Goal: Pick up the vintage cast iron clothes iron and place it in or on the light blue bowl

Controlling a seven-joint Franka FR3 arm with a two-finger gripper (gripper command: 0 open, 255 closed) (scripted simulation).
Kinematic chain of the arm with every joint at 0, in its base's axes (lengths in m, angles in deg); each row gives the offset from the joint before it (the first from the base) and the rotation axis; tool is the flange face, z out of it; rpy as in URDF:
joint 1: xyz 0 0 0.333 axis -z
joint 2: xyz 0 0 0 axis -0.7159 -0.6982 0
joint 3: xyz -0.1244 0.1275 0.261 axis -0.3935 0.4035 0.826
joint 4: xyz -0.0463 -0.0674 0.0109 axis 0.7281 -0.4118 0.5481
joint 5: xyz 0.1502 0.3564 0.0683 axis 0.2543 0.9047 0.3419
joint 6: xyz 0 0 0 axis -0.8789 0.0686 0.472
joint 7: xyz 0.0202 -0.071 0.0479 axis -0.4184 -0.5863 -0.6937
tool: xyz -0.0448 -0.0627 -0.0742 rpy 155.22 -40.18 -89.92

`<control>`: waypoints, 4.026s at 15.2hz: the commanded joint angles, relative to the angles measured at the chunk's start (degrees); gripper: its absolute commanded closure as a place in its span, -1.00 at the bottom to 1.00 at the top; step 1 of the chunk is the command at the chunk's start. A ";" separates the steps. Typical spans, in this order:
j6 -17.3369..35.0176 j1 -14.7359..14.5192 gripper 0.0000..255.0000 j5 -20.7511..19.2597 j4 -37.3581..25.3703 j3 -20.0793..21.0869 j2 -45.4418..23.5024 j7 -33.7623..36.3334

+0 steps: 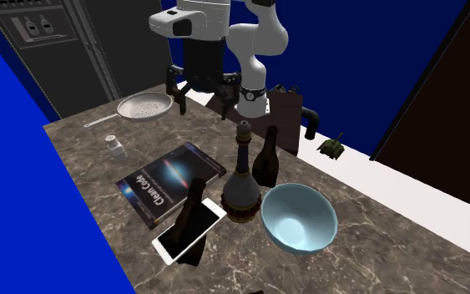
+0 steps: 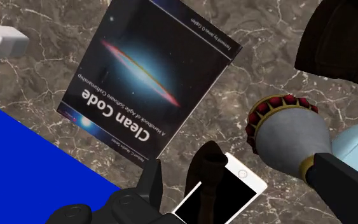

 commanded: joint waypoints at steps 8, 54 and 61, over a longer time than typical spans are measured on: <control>5.10 -0.16 -1.00 -0.68 -15.00 0.12 -20.32 0.73; 1.27 -0.43 1.00 -0.61 -34.09 0.08 -35.74 0.19; -3.21 -0.42 1.00 -0.35 -36.78 0.19 -33.94 -0.17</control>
